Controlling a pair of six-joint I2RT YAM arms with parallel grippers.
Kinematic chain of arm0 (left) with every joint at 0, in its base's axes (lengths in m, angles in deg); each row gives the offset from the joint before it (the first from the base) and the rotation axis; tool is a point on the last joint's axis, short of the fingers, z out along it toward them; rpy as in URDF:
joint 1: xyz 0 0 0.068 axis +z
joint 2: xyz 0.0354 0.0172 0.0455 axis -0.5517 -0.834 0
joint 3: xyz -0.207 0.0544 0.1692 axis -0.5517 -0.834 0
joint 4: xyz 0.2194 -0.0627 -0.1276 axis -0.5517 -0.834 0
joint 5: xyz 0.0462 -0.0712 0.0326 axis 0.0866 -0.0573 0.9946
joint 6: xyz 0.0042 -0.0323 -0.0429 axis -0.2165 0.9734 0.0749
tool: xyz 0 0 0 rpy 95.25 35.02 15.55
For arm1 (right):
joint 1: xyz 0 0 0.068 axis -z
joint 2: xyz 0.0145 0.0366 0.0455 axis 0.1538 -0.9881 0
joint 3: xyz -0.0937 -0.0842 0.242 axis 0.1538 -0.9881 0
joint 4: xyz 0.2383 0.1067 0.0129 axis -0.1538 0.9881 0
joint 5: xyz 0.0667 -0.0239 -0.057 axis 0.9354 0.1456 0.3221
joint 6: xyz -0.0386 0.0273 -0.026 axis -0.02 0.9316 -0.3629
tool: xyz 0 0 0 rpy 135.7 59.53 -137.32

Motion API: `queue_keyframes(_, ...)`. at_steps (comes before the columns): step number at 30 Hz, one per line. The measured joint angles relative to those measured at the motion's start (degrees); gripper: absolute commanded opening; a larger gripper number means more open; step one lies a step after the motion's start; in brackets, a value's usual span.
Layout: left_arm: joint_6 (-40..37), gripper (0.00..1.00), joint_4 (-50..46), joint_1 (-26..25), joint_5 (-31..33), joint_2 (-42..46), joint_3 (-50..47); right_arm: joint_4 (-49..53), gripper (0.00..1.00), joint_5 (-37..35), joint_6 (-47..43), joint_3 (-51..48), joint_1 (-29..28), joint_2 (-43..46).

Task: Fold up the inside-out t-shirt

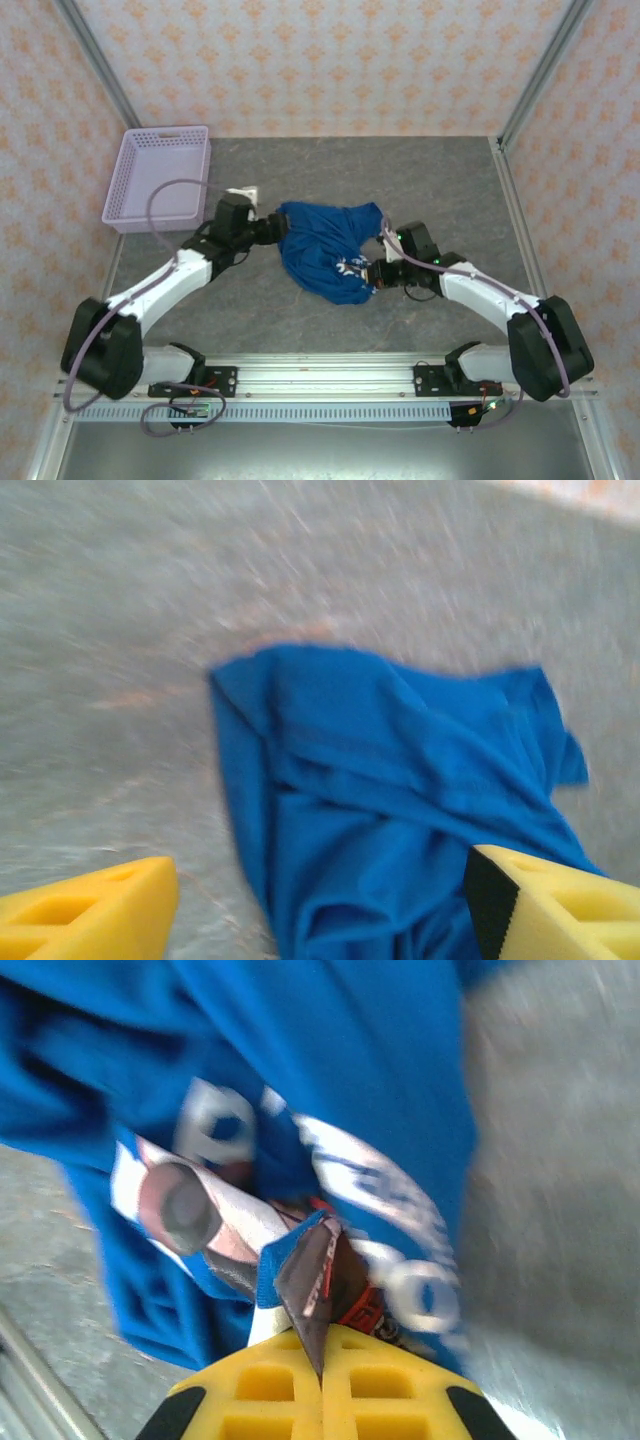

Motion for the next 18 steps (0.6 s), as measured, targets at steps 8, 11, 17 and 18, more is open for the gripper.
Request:
queue_keyframes(8, -12.74, 0.79, -9.31, -10.8, -1.9, -17.11, 19.39, -3.17, 0.02, -4.7, 5.88, -1.53, -0.02, 5.33)
queue_keyframes(11, -18.49, 0.79, -15.13, -12.17, -1.97, -21.55, 25.81, -3.61, 0.02, -5.27, 6.4, -1.55, -0.02, 6.36)
queue_keyframes(17, -26.73, 0.75, -22.91, -13.57, -3.17, -31.01, 35.87, -4.68, 0.02, -5.51, 6.78, -1.53, -0.02, 7.65)
queue_keyframes(18, -27.85, 0.72, -24.55, -13.62, -3.65, -32.79, 37.59, -4.85, 0.02, -5.49, 6.78, -1.53, -0.02, 7.69)
